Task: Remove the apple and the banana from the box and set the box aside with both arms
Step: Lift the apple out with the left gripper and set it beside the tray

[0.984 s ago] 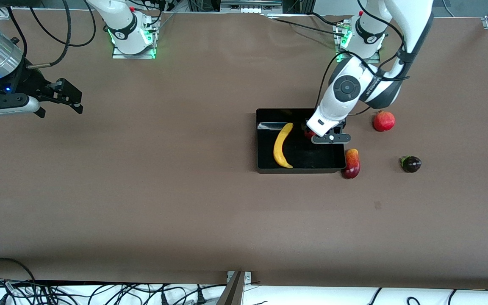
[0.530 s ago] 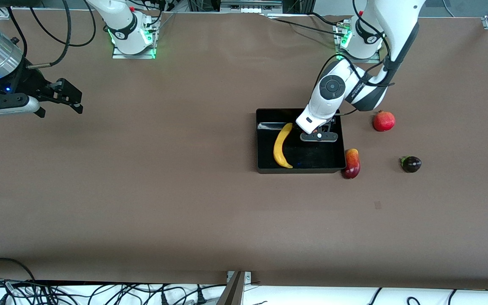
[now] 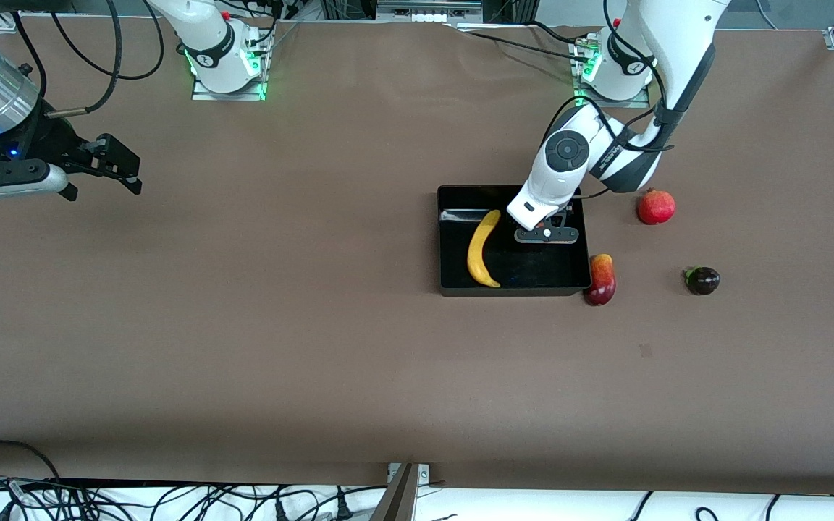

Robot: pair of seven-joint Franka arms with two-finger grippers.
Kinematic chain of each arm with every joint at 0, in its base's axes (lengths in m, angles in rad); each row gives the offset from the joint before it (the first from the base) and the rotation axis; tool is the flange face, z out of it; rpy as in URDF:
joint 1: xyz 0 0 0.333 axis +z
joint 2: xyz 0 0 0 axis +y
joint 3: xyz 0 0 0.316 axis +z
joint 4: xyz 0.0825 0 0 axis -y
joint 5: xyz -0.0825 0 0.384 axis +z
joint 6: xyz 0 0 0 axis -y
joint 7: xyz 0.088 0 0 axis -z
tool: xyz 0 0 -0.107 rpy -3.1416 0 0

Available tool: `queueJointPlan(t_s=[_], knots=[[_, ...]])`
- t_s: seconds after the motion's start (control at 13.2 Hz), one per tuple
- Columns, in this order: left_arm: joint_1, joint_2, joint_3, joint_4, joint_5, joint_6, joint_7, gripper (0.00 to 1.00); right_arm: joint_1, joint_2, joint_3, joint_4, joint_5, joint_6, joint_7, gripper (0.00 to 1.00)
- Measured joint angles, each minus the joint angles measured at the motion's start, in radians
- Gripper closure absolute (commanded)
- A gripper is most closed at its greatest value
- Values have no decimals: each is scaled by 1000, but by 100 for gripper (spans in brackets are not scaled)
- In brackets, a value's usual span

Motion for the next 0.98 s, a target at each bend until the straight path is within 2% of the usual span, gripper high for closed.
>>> queueJointPlan(t_s=[0.15,0.3,0.45,0.53,0.76,0.83,0.98], knots=[[15,-45,1,58,1,-129,5,74,0,0,0,0,0,0,0,0],[29,-99,1,154,2,-352,44,74,0,0,0,0,0,0,0,0],[48,-135,1,245,3,-531,125,75,0,0,0,0,0,0,0,0],[73,-145,1,266,4,-576,195,75,0,0,1,0,0,0,0,0],[198,-142,4,229,5,-569,428,75,0,0,1,0,0,0,0,0],[241,-137,5,183,5,-507,484,75,0,0,1,0,0,0,0,0],[310,-130,5,41,5,-290,555,73,0,0,1,0,0,0,0,0]])
